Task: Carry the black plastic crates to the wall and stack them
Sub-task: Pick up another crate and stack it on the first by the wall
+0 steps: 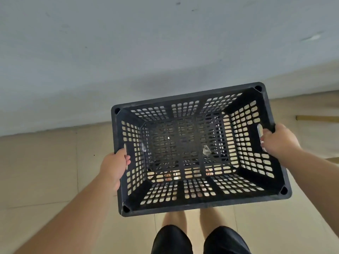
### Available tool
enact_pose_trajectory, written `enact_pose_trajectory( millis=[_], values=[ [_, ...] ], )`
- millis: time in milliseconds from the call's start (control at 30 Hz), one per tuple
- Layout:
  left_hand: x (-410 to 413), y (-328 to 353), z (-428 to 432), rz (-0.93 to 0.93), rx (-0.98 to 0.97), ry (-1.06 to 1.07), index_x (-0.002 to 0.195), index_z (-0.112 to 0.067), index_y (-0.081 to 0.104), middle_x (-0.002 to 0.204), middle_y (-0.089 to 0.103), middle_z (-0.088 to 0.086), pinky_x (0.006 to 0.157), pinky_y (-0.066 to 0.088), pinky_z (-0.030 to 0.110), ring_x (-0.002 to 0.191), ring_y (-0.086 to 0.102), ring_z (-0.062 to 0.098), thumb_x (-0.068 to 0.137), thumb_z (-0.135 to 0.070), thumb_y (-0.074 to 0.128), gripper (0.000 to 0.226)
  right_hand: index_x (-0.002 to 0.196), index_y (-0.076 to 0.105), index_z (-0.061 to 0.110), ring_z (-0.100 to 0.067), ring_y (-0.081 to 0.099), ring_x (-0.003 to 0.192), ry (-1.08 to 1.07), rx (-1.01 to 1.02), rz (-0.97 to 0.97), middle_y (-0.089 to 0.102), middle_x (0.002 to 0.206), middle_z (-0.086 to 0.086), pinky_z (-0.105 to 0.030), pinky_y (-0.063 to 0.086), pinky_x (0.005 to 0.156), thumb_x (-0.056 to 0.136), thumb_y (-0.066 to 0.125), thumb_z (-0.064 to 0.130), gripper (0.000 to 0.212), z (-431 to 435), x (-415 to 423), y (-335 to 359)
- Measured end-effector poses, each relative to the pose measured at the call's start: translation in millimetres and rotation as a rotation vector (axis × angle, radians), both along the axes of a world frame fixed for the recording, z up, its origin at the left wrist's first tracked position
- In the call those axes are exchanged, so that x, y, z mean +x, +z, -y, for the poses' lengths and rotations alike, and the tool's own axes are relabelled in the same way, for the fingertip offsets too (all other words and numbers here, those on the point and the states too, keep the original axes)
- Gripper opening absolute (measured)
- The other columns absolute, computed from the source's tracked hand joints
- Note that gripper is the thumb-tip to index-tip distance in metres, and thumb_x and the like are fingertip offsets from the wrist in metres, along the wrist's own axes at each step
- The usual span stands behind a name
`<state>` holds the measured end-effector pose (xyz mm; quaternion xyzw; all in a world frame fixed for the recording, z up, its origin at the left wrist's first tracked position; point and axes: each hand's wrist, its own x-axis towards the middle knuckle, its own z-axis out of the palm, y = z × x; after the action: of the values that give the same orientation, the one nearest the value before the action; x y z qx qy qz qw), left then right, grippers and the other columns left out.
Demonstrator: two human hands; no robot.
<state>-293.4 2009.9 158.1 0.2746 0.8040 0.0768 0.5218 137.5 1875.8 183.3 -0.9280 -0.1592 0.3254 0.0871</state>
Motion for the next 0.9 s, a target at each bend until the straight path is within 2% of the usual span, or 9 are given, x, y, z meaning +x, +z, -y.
enact_pose_trajectory(
  millis=[67,133,267,467,533,633,700,767,900],
  values=[
    [0,-17,-6,0.002,0.007,0.034,0.117,-0.014,0.065,0.096,0.071,0.002,0.11,0.042,0.047,0.086,0.066,0.014,0.103,-0.038,0.048,0.032,0.119,0.053,0.015,-0.034,0.066,0.082,-0.01,0.0,-0.019,0.065,0.097,-0.011,-0.055,0.059,0.076,0.101,0.046,0.034,0.026,-6,0,-19],
    [2,-33,-11,-0.012,0.018,0.044,0.111,-0.019,0.064,0.1,0.073,0.003,0.112,0.042,0.051,0.091,0.069,0.016,0.104,-0.041,0.047,0.029,0.12,0.052,0.017,-0.032,0.067,0.083,-0.012,0.001,-0.032,0.066,0.097,-0.009,-0.055,0.059,0.077,0.101,0.047,0.035,0.026,-15,2,-35],
    [3,-64,-19,-0.035,0.039,0.051,0.116,-0.019,0.063,0.101,0.074,0.003,0.11,0.045,0.05,0.094,0.07,0.018,0.105,-0.045,0.046,0.033,0.122,0.052,0.017,-0.031,0.066,0.082,-0.01,-0.002,-0.043,0.066,0.099,-0.009,-0.052,0.059,0.076,0.102,0.046,0.035,0.028,-28,4,-69],
    [14,-97,-28,-0.088,0.107,-0.038,0.13,-0.015,0.062,0.099,0.073,0.004,0.093,0.052,0.037,0.092,0.07,0.016,0.106,-0.045,0.042,0.043,0.125,0.051,0.015,-0.031,0.065,0.08,0.001,0.001,-0.014,0.065,0.101,-0.011,-0.047,0.058,0.072,0.103,0.043,0.035,0.031,-40,13,-105],
    [16,-104,-30,-0.096,0.122,-0.079,0.133,-0.014,0.06,0.1,0.072,0.004,0.086,0.048,0.033,0.093,0.069,0.015,0.107,-0.045,0.04,0.045,0.125,0.05,0.015,-0.029,0.064,0.078,0.002,0.002,-0.013,0.064,0.1,-0.011,-0.042,0.056,0.065,0.103,0.044,0.034,0.03,-39,15,-113],
    [18,-113,-33,-0.093,0.142,-0.096,0.133,-0.012,0.059,0.102,0.071,0.006,0.084,0.047,0.03,0.095,0.068,0.017,0.108,-0.043,0.039,0.045,0.123,0.05,0.016,-0.024,0.062,0.074,0.008,0.032,-0.013,0.064,0.098,-0.009,-0.033,0.048,0.055,0.104,0.044,0.034,0.028,-38,19,-122],
    [17,-118,-32,-0.111,0.154,-0.108,0.131,-0.011,0.058,0.1,0.069,0.006,0.074,0.043,0.025,0.093,0.067,0.018,0.109,-0.042,0.038,0.044,0.123,0.049,0.016,-0.028,0.064,0.078,0.027,0.041,-0.006,0.064,0.1,-0.01,-0.037,0.052,0.06,0.104,0.043,0.034,0.027,-38,18,-126],
    [15,-122,-31,-0.14,0.154,-0.142,0.128,-0.009,0.058,0.093,0.065,0.005,0.075,0.039,0.027,0.09,0.066,0.019,0.109,-0.042,0.035,0.045,0.124,0.048,0.013,-0.033,0.063,0.084,0.055,0.034,0.008,0.061,0.101,-0.011,-0.043,0.054,0.068,0.104,0.041,0.032,0.028,-37,16,-127],
    [11,-124,-34,-0.19,0.123,-0.245,0.118,-0.002,0.059,0.085,0.063,0.008,0.063,0.032,0.018,0.083,0.065,0.02,0.11,-0.04,0.03,0.05,0.125,0.044,0.011,-0.036,0.061,0.087,0.063,0.028,-0.005,0.058,0.102,-0.013,-0.047,0.054,0.071,0.105,0.041,0.031,0.029,-39,15,-127]
  ],
)
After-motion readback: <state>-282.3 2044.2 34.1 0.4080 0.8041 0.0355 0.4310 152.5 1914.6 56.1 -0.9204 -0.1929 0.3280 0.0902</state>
